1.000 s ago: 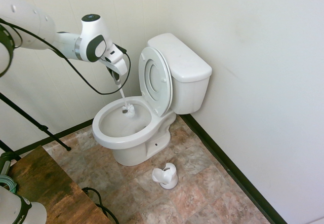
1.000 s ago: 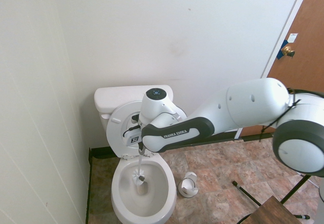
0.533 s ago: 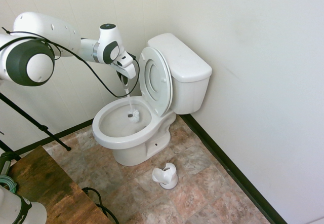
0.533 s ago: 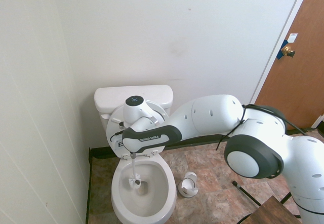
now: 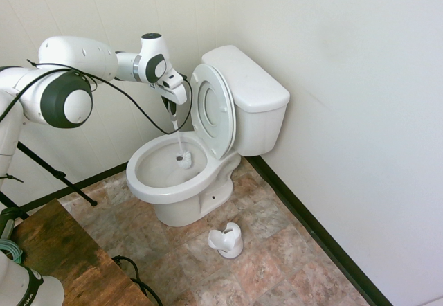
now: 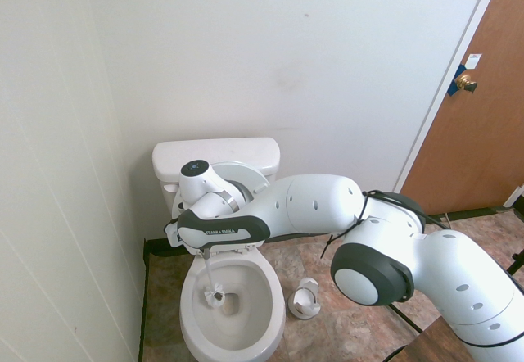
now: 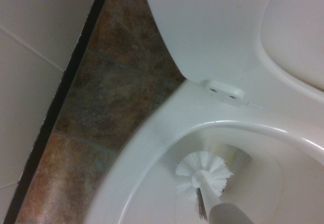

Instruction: Clean the toilet

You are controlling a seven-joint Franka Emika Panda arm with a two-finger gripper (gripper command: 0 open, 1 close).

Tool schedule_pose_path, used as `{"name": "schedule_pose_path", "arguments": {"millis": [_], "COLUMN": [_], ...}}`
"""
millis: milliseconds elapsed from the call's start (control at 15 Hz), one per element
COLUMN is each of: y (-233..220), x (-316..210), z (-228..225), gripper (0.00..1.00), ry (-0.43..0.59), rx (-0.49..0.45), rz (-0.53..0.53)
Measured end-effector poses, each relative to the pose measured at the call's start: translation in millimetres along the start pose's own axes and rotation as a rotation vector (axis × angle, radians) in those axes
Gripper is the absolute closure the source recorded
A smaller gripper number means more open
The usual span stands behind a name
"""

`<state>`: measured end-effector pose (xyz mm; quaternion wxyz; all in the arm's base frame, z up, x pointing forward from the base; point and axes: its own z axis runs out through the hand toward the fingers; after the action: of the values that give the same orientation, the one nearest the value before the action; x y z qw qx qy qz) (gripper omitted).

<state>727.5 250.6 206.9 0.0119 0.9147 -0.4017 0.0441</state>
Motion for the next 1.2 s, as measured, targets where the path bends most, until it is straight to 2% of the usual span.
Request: {"name": "schedule_pose_path", "arguments": {"millis": [333, 533, 800, 1200], "y": [-12.6, -0.1, 40.0, 126.7], "x": [-33.5, -58.5, -60.0, -4.9], "z": [-3.8, -6.3, -4.3, -7.1], "gripper": [1.00, 1.00, 1.00, 1.00], "ry": [-0.043, -0.073, -0.102, -0.108], "rx": [-0.001, -0.041, -0.105, -0.116], "rz": [-0.057, -0.086, -0.075, 0.016]}}
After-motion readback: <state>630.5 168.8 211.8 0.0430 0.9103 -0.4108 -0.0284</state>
